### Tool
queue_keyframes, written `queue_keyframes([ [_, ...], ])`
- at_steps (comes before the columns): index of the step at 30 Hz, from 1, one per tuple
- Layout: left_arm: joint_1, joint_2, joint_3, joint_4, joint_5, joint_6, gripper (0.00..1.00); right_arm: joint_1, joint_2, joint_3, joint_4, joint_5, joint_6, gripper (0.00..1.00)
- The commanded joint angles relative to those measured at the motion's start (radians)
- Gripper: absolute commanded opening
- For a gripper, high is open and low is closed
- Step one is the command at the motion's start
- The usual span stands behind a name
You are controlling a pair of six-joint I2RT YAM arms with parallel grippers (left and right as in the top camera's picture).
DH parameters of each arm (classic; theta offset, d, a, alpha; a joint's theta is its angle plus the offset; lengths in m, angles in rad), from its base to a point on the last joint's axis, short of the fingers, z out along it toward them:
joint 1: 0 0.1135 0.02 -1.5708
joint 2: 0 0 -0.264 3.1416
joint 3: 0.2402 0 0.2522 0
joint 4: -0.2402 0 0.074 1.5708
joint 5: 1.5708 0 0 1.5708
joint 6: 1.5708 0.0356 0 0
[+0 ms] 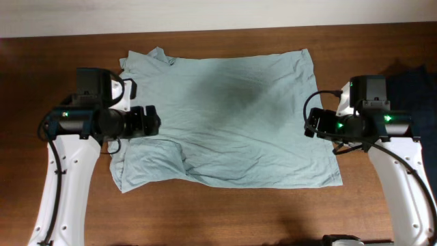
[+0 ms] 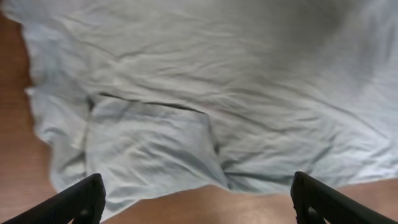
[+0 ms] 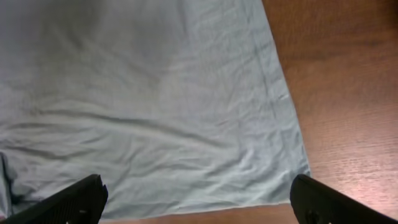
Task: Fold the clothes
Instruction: 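Move the right gripper to the shirt's near right corner and grasp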
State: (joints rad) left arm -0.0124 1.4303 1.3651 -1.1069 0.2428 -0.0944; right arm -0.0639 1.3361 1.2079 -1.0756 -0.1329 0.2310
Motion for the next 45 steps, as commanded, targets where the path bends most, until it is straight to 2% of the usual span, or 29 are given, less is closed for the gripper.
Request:
queue_keyframes([
  [1, -0.001, -0.006, 0.008, -0.005, 0.068, 0.017, 0.84, -0.003, -0.014, 0.039, -0.039, -0.014, 0.003, 0.99],
  [2, -0.001, -0.006, 0.008, -0.005, 0.068, 0.018, 0.76, -0.004, -0.027, 0.039, -0.061, -0.014, 0.064, 0.99],
  [3, -0.001, -0.006, 0.008, -0.006, 0.068, 0.027, 0.74, -0.006, -0.036, 0.039, -0.073, -0.014, 0.098, 0.99],
  [5, -0.001, -0.006, 0.008, -0.008, 0.068, 0.043, 0.74, -0.044, -0.089, 0.039, -0.111, -0.032, 0.222, 0.99],
  [9, -0.001, -0.006, 0.008, -0.005, 0.064, 0.089, 0.74, -0.179, -0.158, 0.039, -0.166, -0.15, 0.343, 0.99],
  [11, -0.001, -0.006, 0.008, 0.007, 0.044, 0.102, 0.74, -0.314, -0.169, 0.036, -0.216, -0.264, 0.396, 0.99],
  [13, -0.001, -0.006, 0.008, 0.026, 0.045, 0.111, 0.74, -0.394, -0.167, 0.011, -0.219, -0.342, 0.402, 0.99],
  [18, -0.001, -0.006, 0.008, 0.036, 0.045, 0.111, 0.75, -0.483, -0.167, -0.114, -0.215, -0.369, 0.435, 0.99],
  [22, -0.001, -0.006, 0.008, 0.038, 0.045, 0.111, 0.75, -0.549, -0.167, -0.289, -0.121, -0.495, 0.436, 0.99],
  [27, -0.001, -0.006, 0.008, 0.037, 0.046, 0.111, 0.75, -0.621, -0.167, -0.487, 0.0, -0.51, 0.42, 0.99],
  [34, -0.001, -0.006, 0.008, 0.04, 0.045, 0.111, 0.75, -0.624, -0.167, -0.593, 0.085, -0.388, 0.395, 0.99],
  [41, -0.001, -0.006, 0.008, 0.04, 0.045, 0.111, 0.76, -0.624, -0.155, -0.707, 0.243, -0.383, 0.372, 1.0],
  [45, -0.001, -0.006, 0.008, 0.04, 0.046, 0.111, 0.76, -0.624, -0.116, -0.77, 0.336, -0.39, 0.355, 0.94],
])
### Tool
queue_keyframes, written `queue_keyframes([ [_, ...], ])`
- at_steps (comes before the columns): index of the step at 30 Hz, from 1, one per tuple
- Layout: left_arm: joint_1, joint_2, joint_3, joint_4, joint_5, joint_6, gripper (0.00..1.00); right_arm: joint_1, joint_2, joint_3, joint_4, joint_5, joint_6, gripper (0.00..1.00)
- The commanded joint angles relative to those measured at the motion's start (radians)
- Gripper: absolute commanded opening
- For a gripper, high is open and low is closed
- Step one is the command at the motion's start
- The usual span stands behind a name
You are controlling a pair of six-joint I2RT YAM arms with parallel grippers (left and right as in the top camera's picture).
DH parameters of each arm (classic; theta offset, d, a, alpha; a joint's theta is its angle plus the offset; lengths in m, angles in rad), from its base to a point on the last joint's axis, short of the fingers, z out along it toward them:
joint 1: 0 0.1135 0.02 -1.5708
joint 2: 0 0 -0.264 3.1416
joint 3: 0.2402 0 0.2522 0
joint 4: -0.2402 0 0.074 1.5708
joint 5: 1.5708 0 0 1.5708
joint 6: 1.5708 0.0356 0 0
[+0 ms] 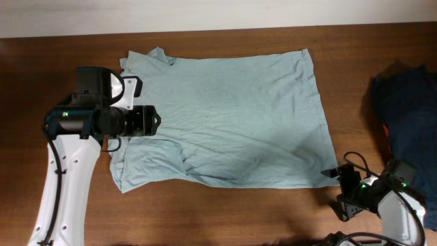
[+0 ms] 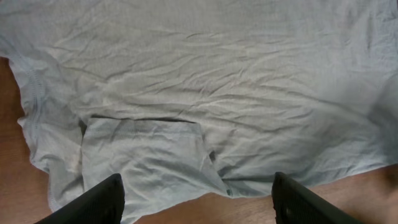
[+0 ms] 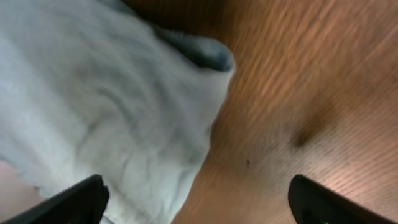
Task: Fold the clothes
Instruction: 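Move the right gripper to the shirt's near right corner and grasp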
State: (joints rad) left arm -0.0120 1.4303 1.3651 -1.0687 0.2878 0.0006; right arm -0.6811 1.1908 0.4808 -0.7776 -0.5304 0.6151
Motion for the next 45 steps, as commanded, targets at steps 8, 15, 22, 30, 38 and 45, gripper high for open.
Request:
queue_keyframes([
  [8, -0.001, -0.006, 0.008, 0.002, 0.001, 0.016, 0.75, 0.047, 0.166, -0.072, 0.213, -0.053, -0.114, 0.89],
  [15, -0.001, -0.006, 0.008, 0.002, 0.001, 0.016, 0.76, 0.113, 0.188, -0.072, 0.298, -0.052, -0.109, 0.79],
  [22, -0.001, -0.006, 0.008, -0.002, 0.001, 0.016, 0.75, 0.113, 0.188, -0.072, 0.269, -0.044, -0.11, 0.41],
  [30, -0.001, -0.006, 0.008, -0.002, 0.0, 0.016, 0.75, 0.113, 0.163, -0.006, 0.153, 0.003, -0.211, 0.16],
  [38, -0.001, -0.006, 0.008, -0.002, -0.047, 0.016, 0.75, 0.113, 0.131, 0.071, 0.1, 0.043, -0.262, 0.05],
  [45, -0.001, -0.006, 0.008, 0.001, -0.084, 0.016, 0.76, 0.118, 0.131, 0.109, 0.085, 0.008, -0.303, 0.04],
])
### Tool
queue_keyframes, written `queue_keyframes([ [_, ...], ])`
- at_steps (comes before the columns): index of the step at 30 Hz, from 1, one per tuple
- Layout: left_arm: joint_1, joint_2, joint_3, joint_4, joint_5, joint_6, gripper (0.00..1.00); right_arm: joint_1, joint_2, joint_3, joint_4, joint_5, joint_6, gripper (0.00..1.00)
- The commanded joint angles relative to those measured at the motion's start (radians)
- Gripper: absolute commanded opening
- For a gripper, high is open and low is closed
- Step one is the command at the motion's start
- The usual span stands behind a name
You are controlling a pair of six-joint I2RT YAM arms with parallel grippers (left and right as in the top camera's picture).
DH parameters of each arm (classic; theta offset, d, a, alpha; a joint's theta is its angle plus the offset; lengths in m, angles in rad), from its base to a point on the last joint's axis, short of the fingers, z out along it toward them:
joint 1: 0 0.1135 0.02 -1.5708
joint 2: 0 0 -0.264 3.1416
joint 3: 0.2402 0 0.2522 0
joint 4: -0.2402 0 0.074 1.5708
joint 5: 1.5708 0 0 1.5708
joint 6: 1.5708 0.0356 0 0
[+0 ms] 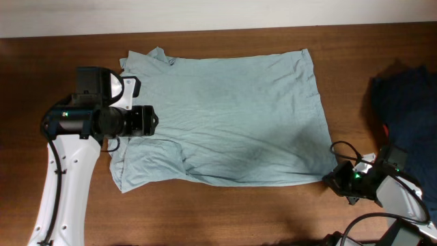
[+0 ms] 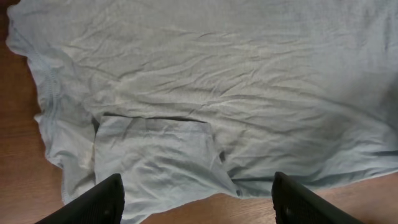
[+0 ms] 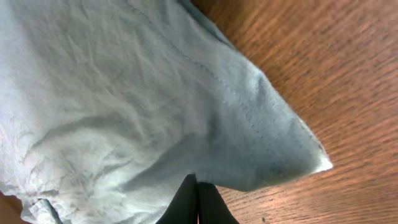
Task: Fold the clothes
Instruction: 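Move the right gripper to the shirt's near right corner and grasp, then grasp the near left corner with the left gripper, holding right corner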
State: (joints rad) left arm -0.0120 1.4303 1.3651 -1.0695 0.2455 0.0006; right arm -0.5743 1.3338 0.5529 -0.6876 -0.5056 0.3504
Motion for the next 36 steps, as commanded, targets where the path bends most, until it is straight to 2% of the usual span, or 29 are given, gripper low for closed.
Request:
queue_keyframes([
  [1, -0.001, -0.006, 0.008, 0.002, -0.053, 0.016, 0.76, 0.025, -0.012, 0.053, -0.011, -0.038, -0.058, 0.04],
  [7, -0.001, -0.006, 0.008, -0.01, -0.059, 0.019, 0.76, 0.197, -0.012, 0.214, -0.131, 0.028, -0.03, 0.04],
  [10, -0.001, -0.006, 0.003, -0.09, -0.06, -0.004, 0.75, 0.255, -0.012, 0.255, -0.146, 0.078, 0.024, 0.04],
  [11, 0.003, -0.006, -0.017, -0.113, -0.061, -0.113, 0.75, 0.259, -0.012, 0.256, -0.145, 0.078, 0.049, 0.04],
  [13, 0.009, -0.006, -0.053, -0.109, -0.068, -0.231, 0.75, 0.259, -0.012, 0.256, -0.141, 0.077, 0.051, 0.04],
  [14, 0.019, -0.006, -0.096, -0.102, -0.098, -0.359, 0.79, 0.259, -0.012, 0.256, -0.141, 0.077, 0.051, 0.04],
  [17, 0.055, -0.006, -0.196, -0.087, -0.079, -0.514, 0.87, 0.259, -0.012, 0.256, -0.143, 0.077, 0.051, 0.04],
  [21, 0.131, -0.006, -0.375, -0.026, 0.081, -0.582, 0.87, 0.259, -0.012, 0.256, -0.143, 0.077, 0.05, 0.04],
  [24, 0.186, -0.006, -0.492, 0.04, 0.12, -0.616, 0.87, 0.259, -0.012, 0.256, -0.143, 0.077, 0.05, 0.04],
  [26, 0.208, -0.006, -0.532, 0.064, 0.129, -0.649, 0.87, 0.259, -0.012, 0.256, -0.143, 0.077, 0.05, 0.04],
  [27, 0.213, -0.006, -0.549, 0.069, 0.125, -0.684, 0.93, 0.259, -0.012, 0.256, -0.143, 0.077, 0.05, 0.04],
  [29, 0.218, -0.006, -0.587, 0.09, 0.125, -0.733, 0.99, 0.259, -0.012, 0.256, -0.143, 0.077, 0.05, 0.04],
  [36, 0.218, -0.006, -0.717, 0.298, 0.097, -0.86, 0.99, 0.259, -0.012, 0.256, -0.143, 0.077, 0.05, 0.04],
])
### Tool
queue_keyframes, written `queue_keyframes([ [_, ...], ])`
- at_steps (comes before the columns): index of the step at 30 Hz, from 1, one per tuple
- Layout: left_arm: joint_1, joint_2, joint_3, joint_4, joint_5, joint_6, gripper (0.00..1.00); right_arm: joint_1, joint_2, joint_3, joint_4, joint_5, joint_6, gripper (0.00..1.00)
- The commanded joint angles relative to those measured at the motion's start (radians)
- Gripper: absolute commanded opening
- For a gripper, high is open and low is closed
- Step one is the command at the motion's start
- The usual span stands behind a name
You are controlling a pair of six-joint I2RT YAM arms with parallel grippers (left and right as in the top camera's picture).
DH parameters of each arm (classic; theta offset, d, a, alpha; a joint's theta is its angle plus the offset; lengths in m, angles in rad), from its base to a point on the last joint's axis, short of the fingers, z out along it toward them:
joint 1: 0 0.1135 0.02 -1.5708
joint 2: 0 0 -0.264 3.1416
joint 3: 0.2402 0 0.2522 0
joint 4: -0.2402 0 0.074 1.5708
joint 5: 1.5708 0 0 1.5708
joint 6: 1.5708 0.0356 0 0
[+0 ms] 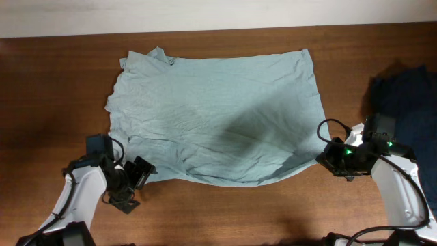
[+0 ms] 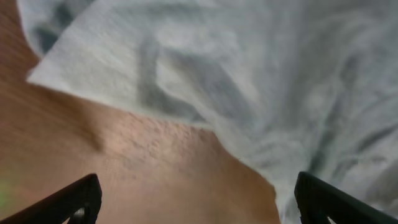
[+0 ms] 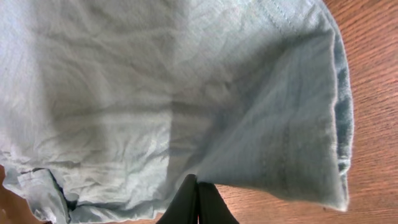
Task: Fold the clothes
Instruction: 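Grasp the near left corner with the left gripper, holding right corner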
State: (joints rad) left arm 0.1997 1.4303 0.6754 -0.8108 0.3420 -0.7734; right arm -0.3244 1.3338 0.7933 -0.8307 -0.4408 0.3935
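A light blue T-shirt [image 1: 218, 116] lies spread on the wooden table [image 1: 54, 82], its neck at the far left. My left gripper [image 1: 138, 183] is low at the shirt's near-left corner and open. In the left wrist view the left gripper [image 2: 198, 205] has bare wood between its fingertips [image 2: 78, 200], and the shirt's edge [image 2: 249, 74] lies just beyond. My right gripper [image 1: 323, 158] is shut on the shirt's near-right corner. In the right wrist view its fingers [image 3: 198, 200] pinch the hem [image 3: 286, 162], which is held up off the wood.
A heap of dark blue clothes [image 1: 403, 102] lies at the right edge of the table, just beyond the right arm. Bare wood runs along the near edge [image 1: 225, 212] and on the left side.
My left gripper has gone from over the shirt's left sleeve area down to the near-left corner, still open. My right gripper, still shut on the near-right corner, has moved farther in and holds it raised.
Both grippers first hovered open over the shirt's left and right sides. Then the right one was low and open at the near-right corner, and after that shut on it. Now that corner is lifted, and the left gripper is down at the near-left corner.
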Motion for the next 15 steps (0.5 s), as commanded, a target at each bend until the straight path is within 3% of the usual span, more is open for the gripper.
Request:
queue_keyframes([
  [1, 0.006, -0.006, -0.029, 0.041, -0.01, -0.095, 0.99, 0.009, -0.012, 0.016, 0.0, 0.013, 0.007, 0.04],
  [4, 0.006, -0.006, -0.031, 0.059, -0.08, -0.113, 0.99, 0.009, -0.012, 0.016, 0.0, 0.013, 0.007, 0.04],
  [8, 0.006, -0.006, -0.031, 0.137, -0.124, -0.112, 0.82, 0.009, -0.012, 0.016, 0.0, 0.013, 0.007, 0.04],
  [15, 0.006, -0.006, -0.032, 0.195, -0.17, -0.108, 0.78, 0.009, -0.012, 0.016, 0.0, 0.035, 0.007, 0.04],
])
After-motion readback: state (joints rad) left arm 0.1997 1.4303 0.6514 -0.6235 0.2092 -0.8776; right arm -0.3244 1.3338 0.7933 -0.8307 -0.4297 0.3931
